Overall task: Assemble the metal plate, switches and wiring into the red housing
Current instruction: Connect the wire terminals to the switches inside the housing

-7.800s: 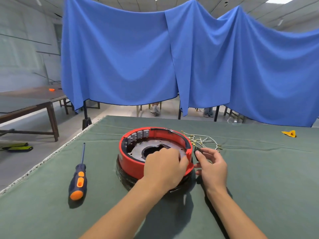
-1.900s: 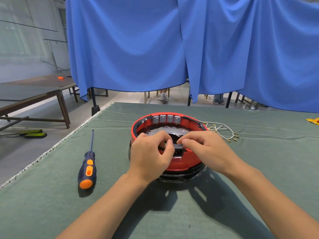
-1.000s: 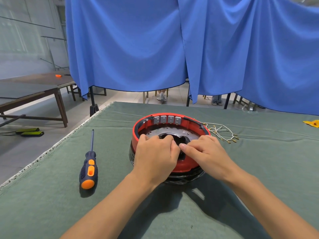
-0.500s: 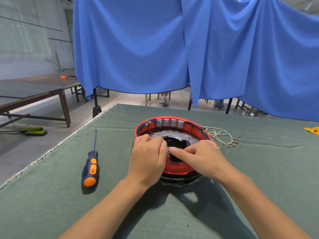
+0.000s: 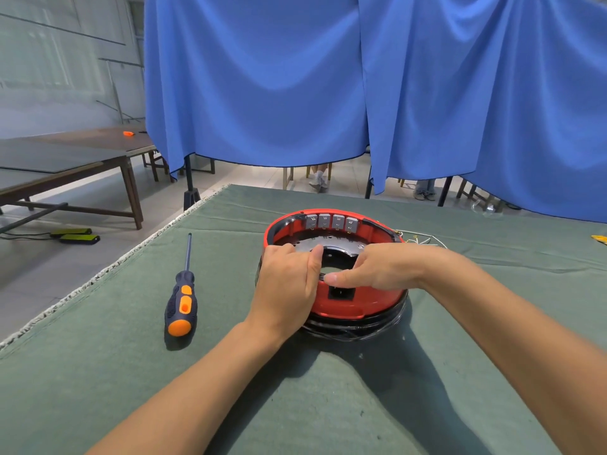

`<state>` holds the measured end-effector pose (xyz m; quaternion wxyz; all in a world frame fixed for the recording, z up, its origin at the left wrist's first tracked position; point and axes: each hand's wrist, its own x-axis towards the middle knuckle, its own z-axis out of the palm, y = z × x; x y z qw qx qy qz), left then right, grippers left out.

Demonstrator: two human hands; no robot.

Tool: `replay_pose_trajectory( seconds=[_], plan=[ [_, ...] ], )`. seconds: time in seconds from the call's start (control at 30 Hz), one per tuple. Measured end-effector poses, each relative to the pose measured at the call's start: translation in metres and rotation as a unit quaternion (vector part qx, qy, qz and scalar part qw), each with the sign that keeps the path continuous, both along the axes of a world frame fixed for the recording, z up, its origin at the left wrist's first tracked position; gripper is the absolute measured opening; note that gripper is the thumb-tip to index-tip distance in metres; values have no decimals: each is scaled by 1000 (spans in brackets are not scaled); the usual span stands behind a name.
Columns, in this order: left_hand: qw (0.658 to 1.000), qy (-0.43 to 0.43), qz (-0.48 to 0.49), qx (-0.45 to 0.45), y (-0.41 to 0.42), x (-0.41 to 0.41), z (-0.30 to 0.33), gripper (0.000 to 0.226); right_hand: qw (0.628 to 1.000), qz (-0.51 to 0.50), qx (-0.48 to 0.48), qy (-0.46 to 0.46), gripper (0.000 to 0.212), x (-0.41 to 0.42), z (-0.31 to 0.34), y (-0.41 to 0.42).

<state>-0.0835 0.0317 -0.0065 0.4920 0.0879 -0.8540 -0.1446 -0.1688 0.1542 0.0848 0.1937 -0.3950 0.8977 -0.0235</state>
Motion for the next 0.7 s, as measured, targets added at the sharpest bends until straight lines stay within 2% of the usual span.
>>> replay_pose_trajectory(
  seconds=[0.1, 0.2, 0.3, 0.33, 0.4, 0.47, 0.57, 0.63, 0.7],
  plan=[
    [1000, -11, -8, 14, 0, 1, -1, 54, 1000, 5, 14, -18, 77, 3, -1, 3],
    [999, -18, -11, 24, -1, 1, -1, 55, 1000, 16, -20, -10, 67, 6, -8, 11],
    [999, -18, -18, 28, 2, 2, 3, 50, 991, 10, -135, 4, 53, 5, -24, 20],
    [999, -18, -22, 23, 3, 3, 4, 46, 982, 21, -183, 39, 51, 5, -31, 21],
    [999, -23, -27, 1, 5, 6, 5, 41, 956, 41, -260, 129, 47, 4, -48, 21],
    [997, -39, -20, -68, 5, 9, 7, 36, 921, 42, -350, 166, 37, 5, -63, 20],
    [982, -57, -14, -180, 10, 9, 11, 24, 857, 24, -496, 139, 21, 4, -72, 20],
    [978, -67, -31, -193, 14, 6, 14, 24, 813, -19, -572, 107, 13, 4, -75, 22],
    [976, -85, -44, -198, 18, 4, 15, 29, 772, -76, -618, 125, 11, 1, -78, 28]
  ],
)
